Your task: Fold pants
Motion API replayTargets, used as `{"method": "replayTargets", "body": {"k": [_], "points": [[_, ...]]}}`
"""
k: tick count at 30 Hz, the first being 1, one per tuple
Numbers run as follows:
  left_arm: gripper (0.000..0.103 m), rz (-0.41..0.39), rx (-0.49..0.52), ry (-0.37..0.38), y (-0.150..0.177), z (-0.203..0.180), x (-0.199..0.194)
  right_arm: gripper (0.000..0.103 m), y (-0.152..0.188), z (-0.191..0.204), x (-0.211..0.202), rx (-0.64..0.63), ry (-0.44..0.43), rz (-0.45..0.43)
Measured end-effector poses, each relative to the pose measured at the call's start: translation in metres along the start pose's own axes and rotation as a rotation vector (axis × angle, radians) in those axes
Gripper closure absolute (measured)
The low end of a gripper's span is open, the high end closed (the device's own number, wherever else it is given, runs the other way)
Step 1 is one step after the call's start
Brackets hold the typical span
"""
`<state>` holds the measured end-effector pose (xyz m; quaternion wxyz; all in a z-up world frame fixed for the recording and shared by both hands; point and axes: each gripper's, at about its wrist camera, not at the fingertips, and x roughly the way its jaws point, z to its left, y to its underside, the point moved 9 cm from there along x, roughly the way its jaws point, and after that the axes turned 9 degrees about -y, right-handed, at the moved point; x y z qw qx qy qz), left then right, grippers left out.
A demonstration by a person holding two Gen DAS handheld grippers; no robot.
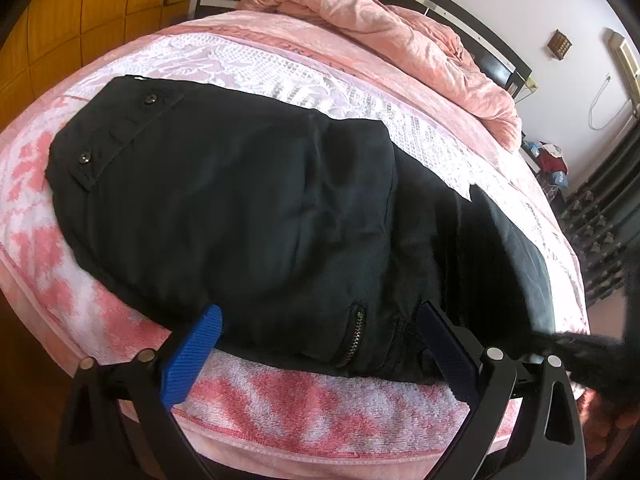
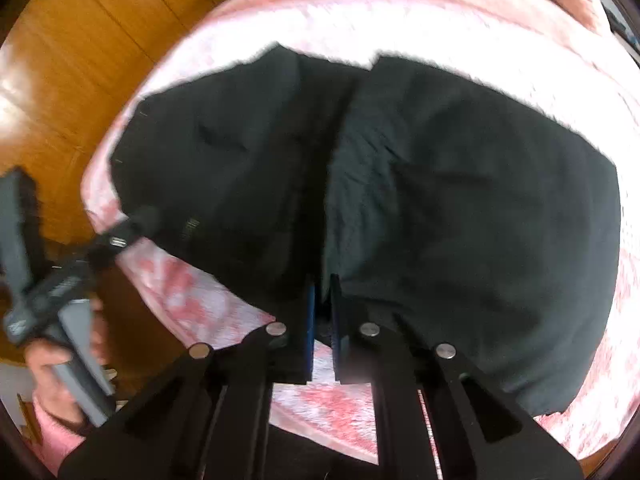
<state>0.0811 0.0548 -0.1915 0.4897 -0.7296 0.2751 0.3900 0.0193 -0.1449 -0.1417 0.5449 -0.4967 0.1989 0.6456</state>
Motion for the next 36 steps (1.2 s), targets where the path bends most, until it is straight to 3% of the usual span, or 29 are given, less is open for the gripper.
{"method": "replayTargets", "body": {"k": [5, 8, 12, 14, 16, 20, 22, 24, 27, 31, 36], "points": [[0.004, 0.004, -0.009, 0.001, 0.0, 0.003, 0.002, 0.098, -0.015, 0.038, -0.022, -0.092, -0.071, -0.05], [0.004, 0.004, -0.01, -0.001, 0.0, 0.004, 0.002, 0.098, -0.017, 0.051, -0.009, -0.124, -0.079, -0.014], [0.004, 0.009, -0.014, -0.006, 0.002, 0.007, 0.002, 0.097, -0.011, 0.039, 0.032, -0.095, -0.022, 0.068], [0.004, 0.007, -0.009, -0.013, 0.002, 0.007, 0.002, 0.087, -0.008, 0.034, 0.041, -0.067, -0.042, 0.081], [0.004, 0.008, -0.009, -0.02, -0.001, 0.007, 0.002, 0.061, -0.006, 0.034, 0.037, -0.048, -0.083, 0.083], [0.004, -0.014, 0.027, 0.009, -0.007, -0.014, -0.005, 0.06, -0.008, 0.032, -0.005, -0.027, -0.166, 0.005], [0.004, -0.029, 0.073, 0.041, -0.01, -0.039, -0.011, 0.058, -0.011, 0.012, -0.037, 0.014, -0.155, -0.058], [0.004, -0.047, 0.132, 0.073, -0.011, -0.068, -0.015, 0.056, -0.01, -0.02, -0.071, 0.06, -0.092, -0.132], [0.004, -0.039, 0.217, 0.065, -0.008, -0.103, -0.009, 0.055, 0.002, -0.069, -0.098, 0.129, 0.038, -0.166], [0.004, -0.01, 0.294, -0.004, 0.002, -0.126, 0.013, 0.055, 0.028, -0.111, -0.098, 0.197, 0.129, -0.139], [0.003, 0.103, 0.309, -0.066, 0.024, -0.117, 0.053, 0.056, 0.057, -0.149, -0.07, 0.275, 0.132, -0.078]]}}
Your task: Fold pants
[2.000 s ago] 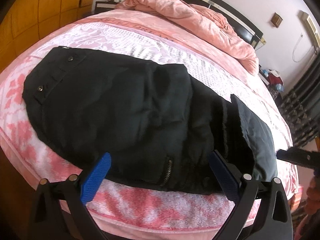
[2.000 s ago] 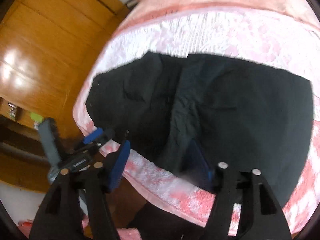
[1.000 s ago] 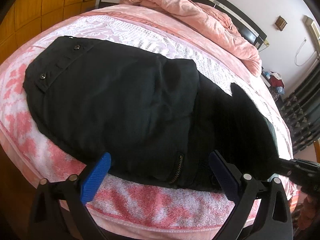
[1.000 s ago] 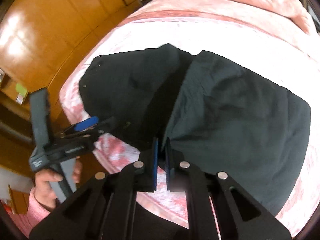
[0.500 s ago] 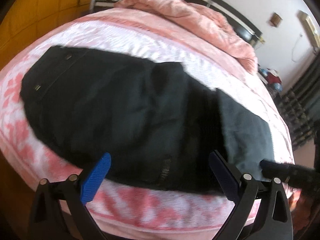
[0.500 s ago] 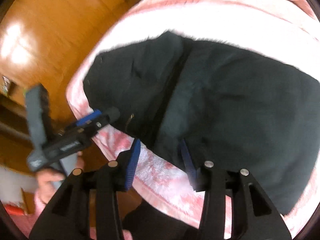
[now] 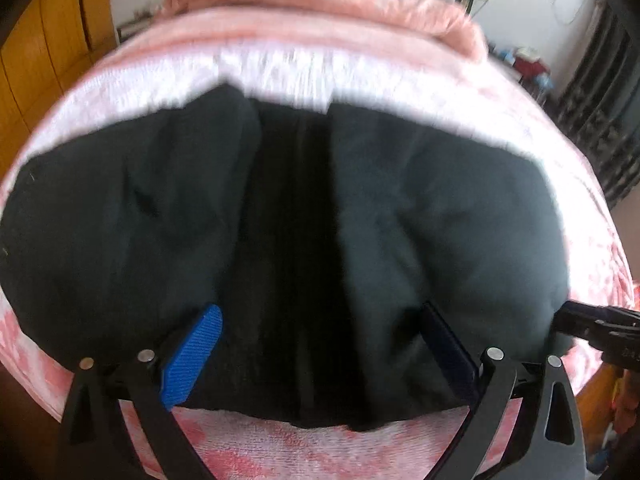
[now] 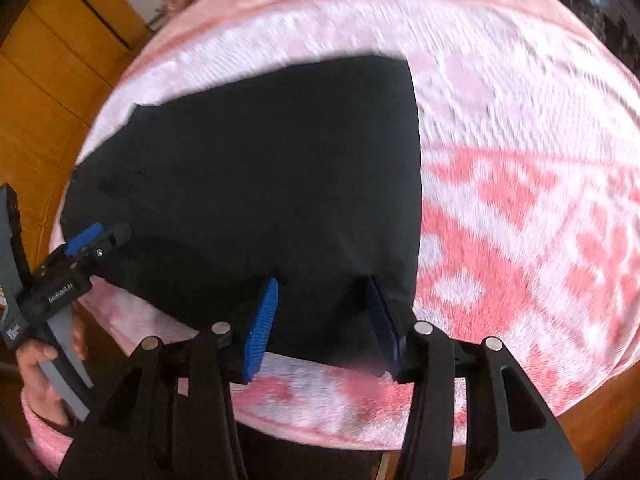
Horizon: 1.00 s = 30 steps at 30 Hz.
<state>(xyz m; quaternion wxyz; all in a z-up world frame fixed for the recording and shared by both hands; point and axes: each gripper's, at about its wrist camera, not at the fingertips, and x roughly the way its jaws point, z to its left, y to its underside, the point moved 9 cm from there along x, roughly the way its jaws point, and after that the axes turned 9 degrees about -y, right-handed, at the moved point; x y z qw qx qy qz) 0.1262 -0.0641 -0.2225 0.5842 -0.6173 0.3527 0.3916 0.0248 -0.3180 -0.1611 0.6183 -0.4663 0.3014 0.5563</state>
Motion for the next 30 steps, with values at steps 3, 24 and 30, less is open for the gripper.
{"method": "replayTargets", "body": {"k": [3, 24, 30], "points": [[0.003, -0.011, -0.005, 0.006, 0.003, 0.001, 0.002, 0.056, 0.003, -0.007, 0.011, -0.002, -0.006, 0.006], [0.004, -0.11, -0.668, -0.036, 0.029, 0.3, -0.057, 0.049, -0.021, 0.155, 0.036, -0.305, -0.16, 0.035], [0.004, -0.126, -0.884, 0.153, 0.033, 0.336, -0.036, 0.049, -0.014, 0.159, 0.071, -0.27, -0.134, 0.081]]}}
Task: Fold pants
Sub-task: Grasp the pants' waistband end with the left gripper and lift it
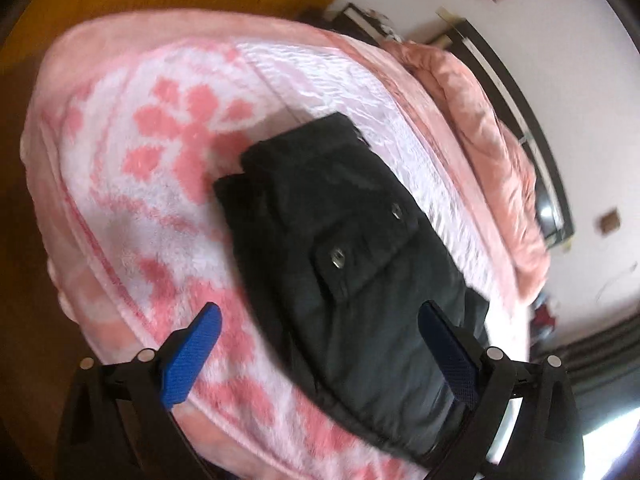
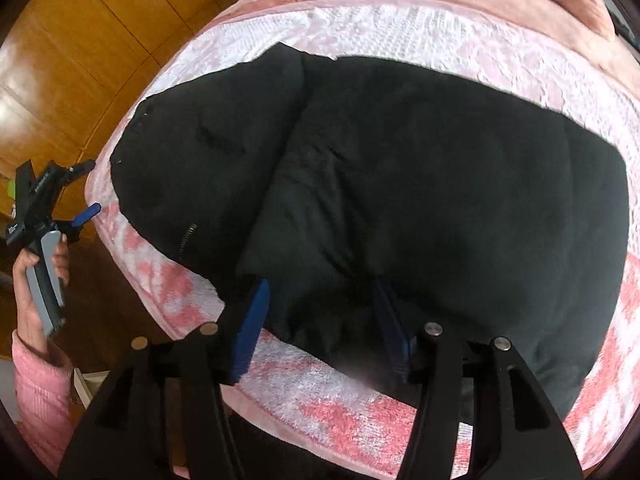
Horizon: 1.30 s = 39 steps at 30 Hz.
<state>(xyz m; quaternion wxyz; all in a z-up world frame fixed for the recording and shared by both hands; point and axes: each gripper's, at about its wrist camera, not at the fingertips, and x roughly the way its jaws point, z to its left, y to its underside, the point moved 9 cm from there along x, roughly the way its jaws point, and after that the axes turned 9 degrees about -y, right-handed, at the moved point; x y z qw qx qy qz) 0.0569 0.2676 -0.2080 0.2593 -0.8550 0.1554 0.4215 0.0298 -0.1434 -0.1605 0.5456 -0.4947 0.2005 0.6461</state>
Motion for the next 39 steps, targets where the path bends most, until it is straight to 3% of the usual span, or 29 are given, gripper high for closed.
{"method": "replayTargets", "body": {"k": [4, 10, 15, 22, 24, 25, 27, 29, 30, 34, 36, 39], "points": [[0.004, 0.014, -0.072, 0.068, -0.013, 0.008, 0.016, 0.049, 0.003, -0.006, 0.0, 0.023, -0.031, -0.008], [0.004, 0.012, -0.127, 0.073, -0.031, 0.02, 0.036, 0.048, 0.003, -0.014, 0.004, 0.062, -0.057, -0.008], [0.005, 0.03, -0.157, 0.187, -0.035, 0.013, 0.045, 0.048, 0.003, -0.015, 0.007, 0.052, -0.05, -0.005], [0.005, 0.04, -0.213, 0.166, -0.043, 0.014, 0.065, 0.048, 0.004, -0.016, 0.008, 0.048, -0.047, -0.005], [0.008, 0.027, -0.22, 0.21, -0.045, 0.007, 0.062, 0.048, 0.004, -0.016, 0.008, 0.047, -0.051, -0.006], [0.01, 0.02, -0.213, 0.254, -0.045, 0.001, 0.059, 0.048, 0.004, -0.016, 0.009, 0.048, -0.052, -0.005], [0.028, 0.01, -0.182, 0.29, -0.044, -0.005, 0.055, 0.048, 0.004, -0.016, 0.009, 0.051, -0.057, -0.006], [0.04, 0.026, -0.162, 0.22, -0.042, 0.002, 0.064, 0.048, 0.004, -0.016, 0.01, 0.054, -0.062, -0.007], [0.041, 0.047, -0.179, 0.182, -0.041, 0.009, 0.073, 0.048, 0.004, -0.016, 0.01, 0.057, -0.064, -0.007], [0.045, 0.057, -0.216, 0.187, -0.045, 0.011, 0.08, 0.047, 0.005, -0.017, 0.01, 0.051, -0.066, -0.009], [0.066, 0.051, -0.199, 0.182, -0.045, 0.006, 0.077, 0.047, 0.006, -0.017, 0.009, 0.048, -0.072, -0.011], [0.082, 0.032, -0.21, 0.238, -0.044, -0.002, 0.065, 0.047, 0.007, -0.019, 0.008, 0.056, -0.086, -0.014]]}}
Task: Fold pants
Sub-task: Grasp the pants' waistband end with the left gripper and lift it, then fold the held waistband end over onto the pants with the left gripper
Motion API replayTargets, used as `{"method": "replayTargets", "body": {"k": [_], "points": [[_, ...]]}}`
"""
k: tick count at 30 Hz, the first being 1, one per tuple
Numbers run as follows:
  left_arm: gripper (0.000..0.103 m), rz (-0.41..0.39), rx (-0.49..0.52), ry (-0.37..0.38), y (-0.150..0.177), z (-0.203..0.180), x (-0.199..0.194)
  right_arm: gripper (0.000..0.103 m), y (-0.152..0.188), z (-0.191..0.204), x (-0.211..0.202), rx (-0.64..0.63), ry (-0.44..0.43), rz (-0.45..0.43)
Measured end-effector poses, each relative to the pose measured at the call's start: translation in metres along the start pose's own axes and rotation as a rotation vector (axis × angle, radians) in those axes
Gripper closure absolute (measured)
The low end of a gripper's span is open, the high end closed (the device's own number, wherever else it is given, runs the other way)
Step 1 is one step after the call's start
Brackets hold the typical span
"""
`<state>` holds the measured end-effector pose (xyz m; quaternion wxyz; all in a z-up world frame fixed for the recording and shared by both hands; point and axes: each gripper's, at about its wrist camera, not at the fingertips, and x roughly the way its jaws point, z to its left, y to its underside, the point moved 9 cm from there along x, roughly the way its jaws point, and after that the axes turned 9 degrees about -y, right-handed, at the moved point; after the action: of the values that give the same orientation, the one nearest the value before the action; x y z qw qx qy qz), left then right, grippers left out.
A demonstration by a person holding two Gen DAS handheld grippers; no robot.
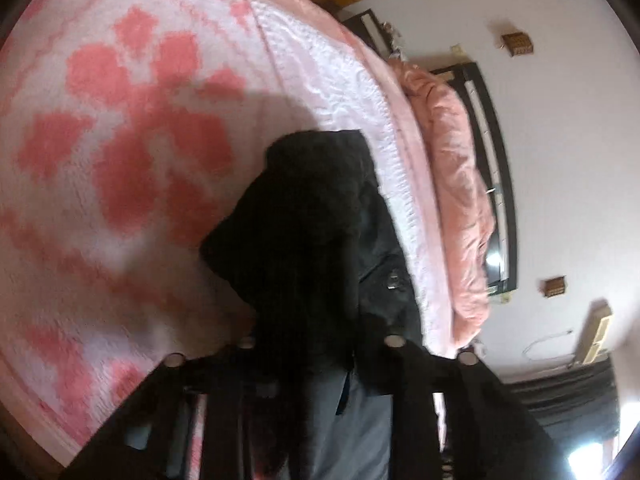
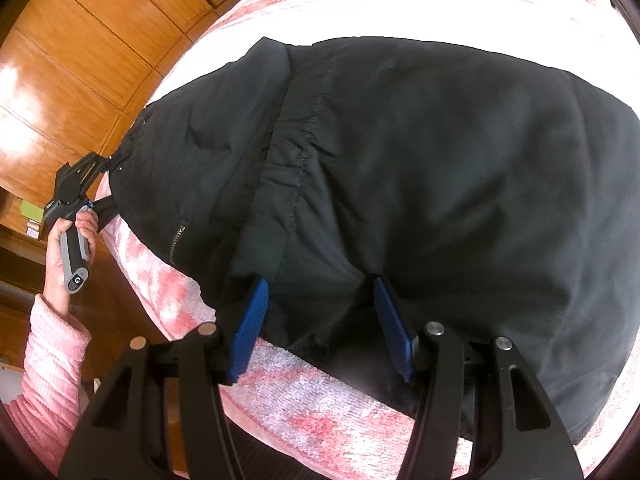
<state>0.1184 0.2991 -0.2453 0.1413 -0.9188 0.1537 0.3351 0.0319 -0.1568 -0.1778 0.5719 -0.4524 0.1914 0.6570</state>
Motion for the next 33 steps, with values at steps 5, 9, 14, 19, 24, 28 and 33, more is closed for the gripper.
{"method": "replayTargets", "body": {"k": [5, 9, 14, 19, 24, 28, 33], "points": [[0.085, -0.071, 0.073, 0.077, 0.007, -0.037, -0.026, 0.047, 0.002, -0.002, -0.003, 0.01, -0.013, -0.001], [0.085, -0.128, 0.249, 0.143, 0.028, -0.093, -0.056, 0.045, 0.004, -0.004, -0.013, 0.034, -0.037, -0.02], [0.085, -0.139, 0.448, 0.202, 0.071, -0.155, -0.082, 0.043, 0.004, -0.001, -0.037, 0.024, -0.043, -0.074], [0.085, -0.123, 0.608, 0.203, 0.119, -0.198, -0.09, 0.043, 0.002, -0.01, -0.067, 0.043, -0.031, -0.133], [0.085, -0.083, 0.741, 0.17, 0.169, -0.23, -0.084, 0.041, 0.008, -0.029, -0.093, 0.067, 0.008, -0.182], [0.085, -0.045, 0.835, 0.143, 0.212, -0.246, -0.077, 0.041, 0.012, -0.046, -0.108, 0.098, 0.014, -0.208], [0.085, -0.002, 0.94, 0.102, 0.26, -0.257, -0.064, 0.041, 0.018, -0.063, -0.114, 0.135, 0.022, -0.222]]}}
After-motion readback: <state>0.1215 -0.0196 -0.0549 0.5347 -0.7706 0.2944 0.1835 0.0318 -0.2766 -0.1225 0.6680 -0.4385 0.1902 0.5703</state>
